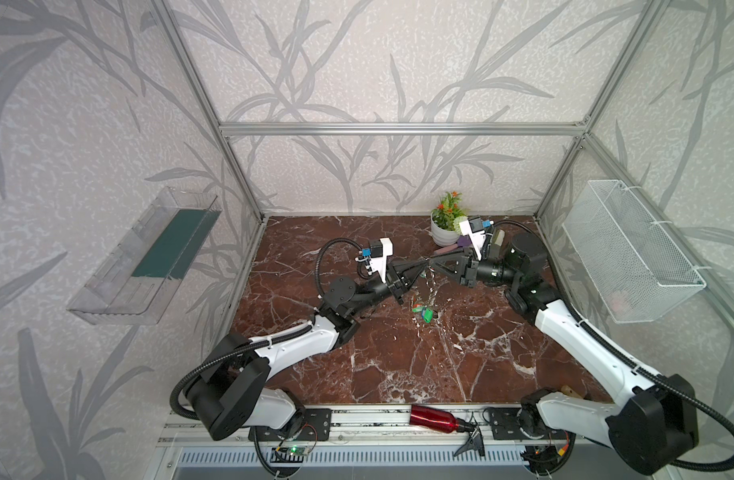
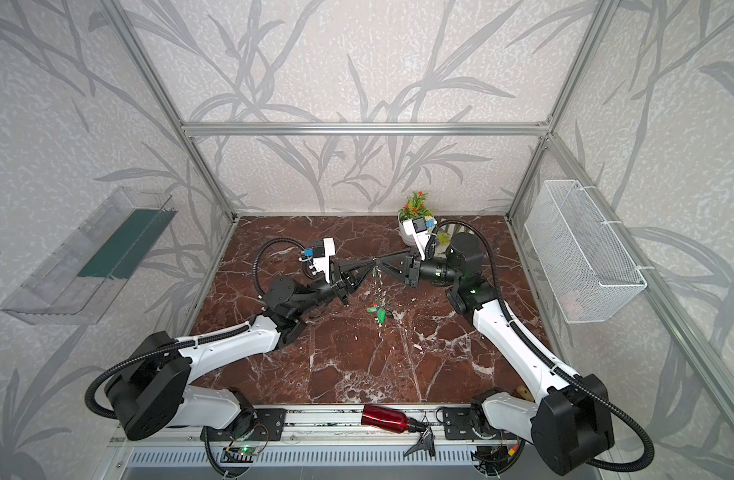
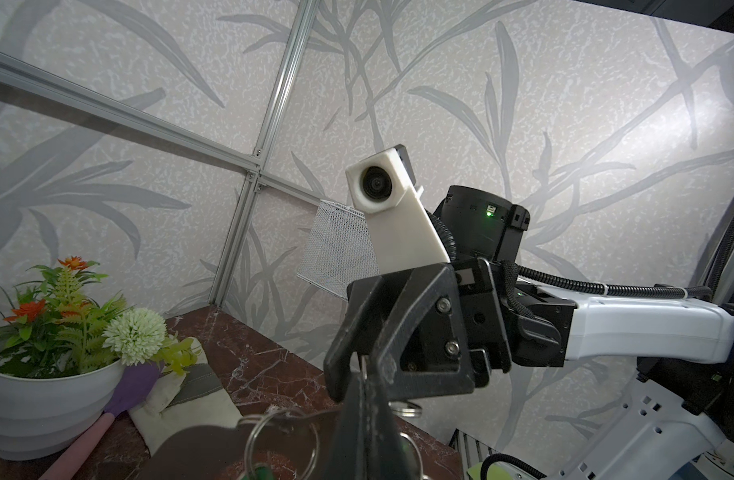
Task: Put the keys on the keyring
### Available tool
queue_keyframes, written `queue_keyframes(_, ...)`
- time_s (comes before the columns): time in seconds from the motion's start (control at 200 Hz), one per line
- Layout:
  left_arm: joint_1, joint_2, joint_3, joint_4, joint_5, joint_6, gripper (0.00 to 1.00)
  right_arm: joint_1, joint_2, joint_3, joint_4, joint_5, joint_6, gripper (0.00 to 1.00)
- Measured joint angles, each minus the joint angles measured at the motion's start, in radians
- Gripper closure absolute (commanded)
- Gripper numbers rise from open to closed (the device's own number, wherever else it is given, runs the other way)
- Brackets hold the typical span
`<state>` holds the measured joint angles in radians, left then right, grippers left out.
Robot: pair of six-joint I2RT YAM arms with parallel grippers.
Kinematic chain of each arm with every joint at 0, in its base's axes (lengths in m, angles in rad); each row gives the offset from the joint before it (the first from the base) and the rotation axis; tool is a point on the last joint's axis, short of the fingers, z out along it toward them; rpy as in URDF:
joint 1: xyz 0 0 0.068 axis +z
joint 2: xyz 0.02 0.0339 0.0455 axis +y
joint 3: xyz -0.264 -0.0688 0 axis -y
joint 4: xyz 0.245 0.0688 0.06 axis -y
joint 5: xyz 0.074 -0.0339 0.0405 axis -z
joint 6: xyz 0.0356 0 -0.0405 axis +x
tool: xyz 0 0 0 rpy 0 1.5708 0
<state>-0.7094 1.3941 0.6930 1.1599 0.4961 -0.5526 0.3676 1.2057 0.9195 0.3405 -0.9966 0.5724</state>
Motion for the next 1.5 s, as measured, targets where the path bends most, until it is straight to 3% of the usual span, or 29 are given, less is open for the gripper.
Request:
queue_keyframes(0.265,0.011,0.005,0.0,0.0,-0.008,-0.002,1.0,0.0,0.004,-0.005,0.008,-0.005,-0.001,1.0)
queue_keyframes(0.445,0.027,0.002,0.002,-0.023,0.008,-0.003,1.0,0.0,0.004,-0.006,-0.002,-0.005,-0.023,1.0)
queue_keyframes(0.7,0.108,-0.164,0.005,-0.319,0.071,0.043,0.56,0.006,0.016,-0.005,-0.074,0.001,-0.121,1.0)
queue_keyframes(0.905,0.148,-0.338,0.12,-0.877,0.159,0.301,0.53,0.006,0.032,-0.031,-0.094,0.011,-0.262,1.0)
queue_keyframes(1.135,0.165,-0.334,0.358,-1.428,0.214,0.678,0.58,0.016,0.035,-0.069,-0.091,-0.012,-0.4,1.0)
queue_keyframes(1.32,0.182,-0.183,0.512,-1.64,0.253,0.871,0.61,0.027,0.039,-0.07,-0.089,-0.027,-0.436,1.0)
queue_keyframes(1.5,0.187,-0.043,0.581,-1.696,0.295,0.947,0.64,0.039,0.039,-0.072,-0.075,-0.04,-0.442,1.0)
